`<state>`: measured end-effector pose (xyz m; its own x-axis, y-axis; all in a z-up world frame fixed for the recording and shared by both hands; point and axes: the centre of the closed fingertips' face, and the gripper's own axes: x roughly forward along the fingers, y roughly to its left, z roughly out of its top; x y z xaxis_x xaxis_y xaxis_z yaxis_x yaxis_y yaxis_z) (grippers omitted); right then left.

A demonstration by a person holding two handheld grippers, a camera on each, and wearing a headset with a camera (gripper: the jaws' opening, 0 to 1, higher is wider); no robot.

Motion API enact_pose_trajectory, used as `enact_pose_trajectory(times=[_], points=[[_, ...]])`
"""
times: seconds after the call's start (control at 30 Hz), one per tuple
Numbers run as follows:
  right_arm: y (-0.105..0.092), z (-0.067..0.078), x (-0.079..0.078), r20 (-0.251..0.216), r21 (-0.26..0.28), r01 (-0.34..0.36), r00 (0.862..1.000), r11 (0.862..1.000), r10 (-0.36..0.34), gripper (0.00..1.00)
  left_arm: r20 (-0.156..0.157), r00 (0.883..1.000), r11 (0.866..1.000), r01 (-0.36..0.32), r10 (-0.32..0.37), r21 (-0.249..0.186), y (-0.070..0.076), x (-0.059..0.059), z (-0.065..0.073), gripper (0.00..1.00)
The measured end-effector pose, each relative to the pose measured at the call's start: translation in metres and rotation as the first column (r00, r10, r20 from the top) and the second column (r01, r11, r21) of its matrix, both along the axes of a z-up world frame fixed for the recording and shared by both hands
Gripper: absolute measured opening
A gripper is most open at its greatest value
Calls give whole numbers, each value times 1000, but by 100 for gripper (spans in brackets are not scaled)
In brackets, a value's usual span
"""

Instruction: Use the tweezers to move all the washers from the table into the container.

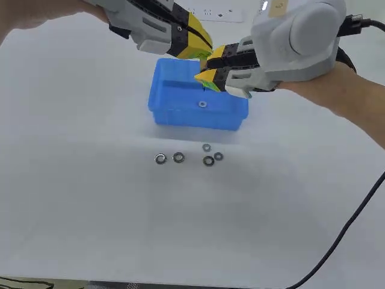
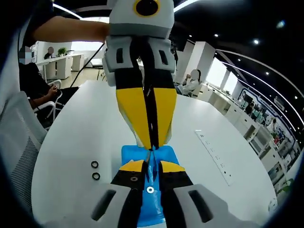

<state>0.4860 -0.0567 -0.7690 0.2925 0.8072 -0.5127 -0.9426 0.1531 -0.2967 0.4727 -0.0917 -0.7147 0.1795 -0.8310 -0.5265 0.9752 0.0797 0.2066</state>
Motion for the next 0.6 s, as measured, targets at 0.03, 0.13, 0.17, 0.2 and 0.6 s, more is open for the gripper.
enact_pose_trajectory(times=[0.03, 0.13, 0.17, 0.2, 0.6], points=[[1, 3, -4, 4, 2, -4, 1000, 1000, 4, 12, 10, 1000, 1000, 1, -1, 3, 2, -4, 3, 5], [5, 10, -12, 10, 13, -20, 1000, 1000, 20, 12, 21, 1000, 1000, -2, 2, 6, 7, -13, 10, 5], [7, 12, -15, 13, 13, -25, 1000, 1000, 25, 12, 26, 1000, 1000, -4, 4, 8, 8, -17, 12, 5], [8, 13, -18, 16, 13, -30, 999, 999, 30, 12, 27, 1000, 1000, -4, 4, 10, 9, -20, 13, 5], [28, 0, -67, -23, 6, -114, 993, 993, 114, 11, 1, 1000, 999, -18, 17, 38, 25, -66, 2, 5]])
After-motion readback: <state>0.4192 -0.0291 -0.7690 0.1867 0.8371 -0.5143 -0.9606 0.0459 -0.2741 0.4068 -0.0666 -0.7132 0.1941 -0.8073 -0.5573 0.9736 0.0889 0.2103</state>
